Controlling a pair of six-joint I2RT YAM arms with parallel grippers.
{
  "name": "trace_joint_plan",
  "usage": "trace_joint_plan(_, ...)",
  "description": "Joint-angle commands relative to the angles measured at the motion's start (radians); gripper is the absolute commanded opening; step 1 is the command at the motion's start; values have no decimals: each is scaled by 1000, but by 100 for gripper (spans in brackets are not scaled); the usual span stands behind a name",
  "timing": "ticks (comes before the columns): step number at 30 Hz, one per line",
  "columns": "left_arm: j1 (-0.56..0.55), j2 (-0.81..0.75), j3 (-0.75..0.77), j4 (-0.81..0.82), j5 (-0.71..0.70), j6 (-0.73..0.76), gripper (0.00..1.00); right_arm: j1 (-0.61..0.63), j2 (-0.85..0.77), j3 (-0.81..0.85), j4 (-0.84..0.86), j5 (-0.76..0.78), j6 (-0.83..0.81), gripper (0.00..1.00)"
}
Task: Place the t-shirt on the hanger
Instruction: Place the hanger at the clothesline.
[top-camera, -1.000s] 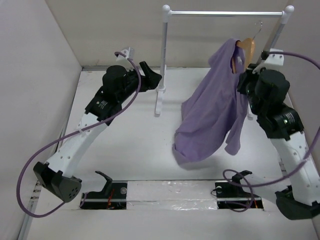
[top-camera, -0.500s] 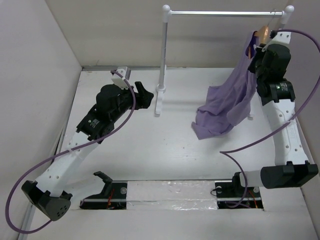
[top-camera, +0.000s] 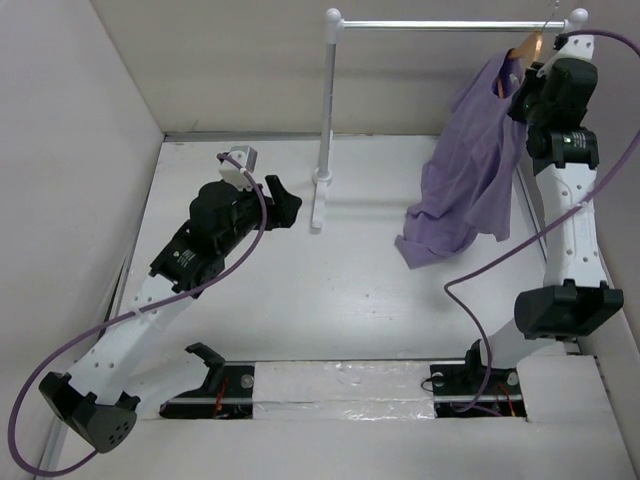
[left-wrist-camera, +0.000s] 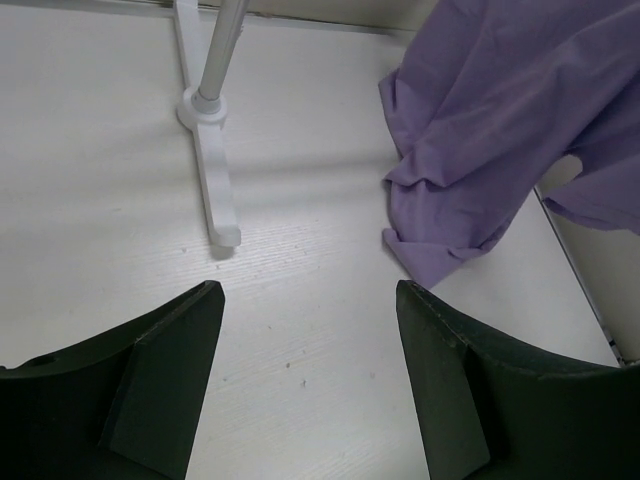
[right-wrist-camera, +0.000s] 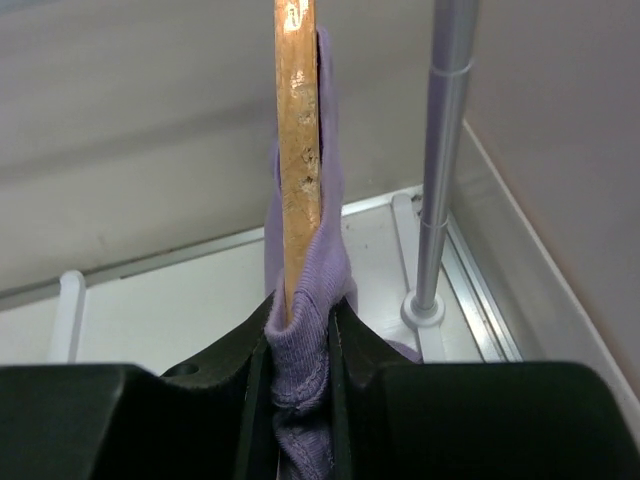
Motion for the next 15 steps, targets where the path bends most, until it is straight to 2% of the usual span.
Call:
trace_joint_plan(1, -2, -35, -12, 36, -17, -1, 66, -4, 42, 71, 15, -49, 4, 0)
trace_joint_plan(4, -2, -43, -19, 37, -23, -3, 67, -14, 26, 13, 69, -49, 10, 0)
trace_joint_plan(10, -2, -32, -22, 47, -23, -7, 67, -35, 40, -4, 61, -37, 40, 0)
trace_joint_plan(15, -2, -28, -31, 47, -26, -27, 67, -44, -49, -194, 162, -49, 96, 1)
